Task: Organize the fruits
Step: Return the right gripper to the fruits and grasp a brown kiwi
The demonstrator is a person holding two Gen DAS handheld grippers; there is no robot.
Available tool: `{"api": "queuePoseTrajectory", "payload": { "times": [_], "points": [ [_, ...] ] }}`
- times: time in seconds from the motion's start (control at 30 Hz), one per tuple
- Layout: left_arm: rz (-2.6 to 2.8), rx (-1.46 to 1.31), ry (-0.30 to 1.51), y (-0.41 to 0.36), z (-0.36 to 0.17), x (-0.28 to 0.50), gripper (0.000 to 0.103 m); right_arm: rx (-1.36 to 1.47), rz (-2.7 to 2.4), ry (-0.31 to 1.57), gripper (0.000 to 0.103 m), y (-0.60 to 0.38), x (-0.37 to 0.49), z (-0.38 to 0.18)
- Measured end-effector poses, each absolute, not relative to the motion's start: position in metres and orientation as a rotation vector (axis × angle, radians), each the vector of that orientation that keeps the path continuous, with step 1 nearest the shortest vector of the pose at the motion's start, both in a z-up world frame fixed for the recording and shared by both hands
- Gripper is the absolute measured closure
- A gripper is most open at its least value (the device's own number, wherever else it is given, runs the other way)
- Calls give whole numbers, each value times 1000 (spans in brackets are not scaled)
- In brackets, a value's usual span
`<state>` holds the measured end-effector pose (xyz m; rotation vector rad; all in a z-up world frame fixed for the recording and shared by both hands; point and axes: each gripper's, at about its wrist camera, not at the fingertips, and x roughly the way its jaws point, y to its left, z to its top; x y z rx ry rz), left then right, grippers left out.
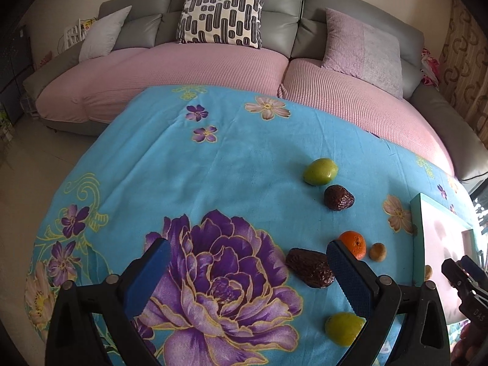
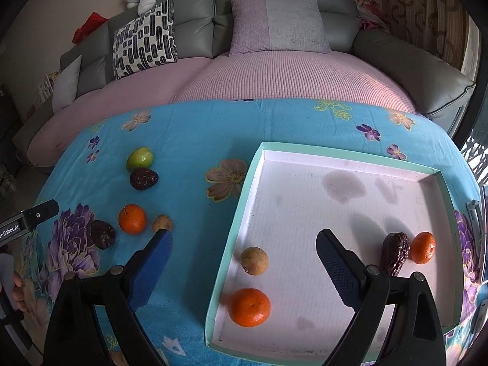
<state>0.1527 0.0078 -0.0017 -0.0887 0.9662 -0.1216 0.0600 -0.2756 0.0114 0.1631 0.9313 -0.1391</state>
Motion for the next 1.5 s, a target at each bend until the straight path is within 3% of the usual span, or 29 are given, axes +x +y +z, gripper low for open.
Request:
{"api": "queuePoseTrajectory", "payload": {
  "times": [0.27,0.5,1.13,1.27,1.33,1.5],
  "points": [
    [-155,-97,995,5,-9,154,0,120,-29,936,11,-242,78,4],
    [-211,-70,1053,-15,-26,156,0,173,44,968,40,-237,101,-13],
    [-338,46,1136,-54,-54,157,3,199,146,1055,61,-228,125,-50],
    [-366,54,1151,-58,-57,158,16,177,154,1049,64,-224,127,-51],
    [-374,57,1156,-60,-58,158,22,198,173,1050,71,-223,127,-51],
    [-406,41,1161,-62,-59,159,53,189,197,1060,75,-217,127,-54]
  ]
}}
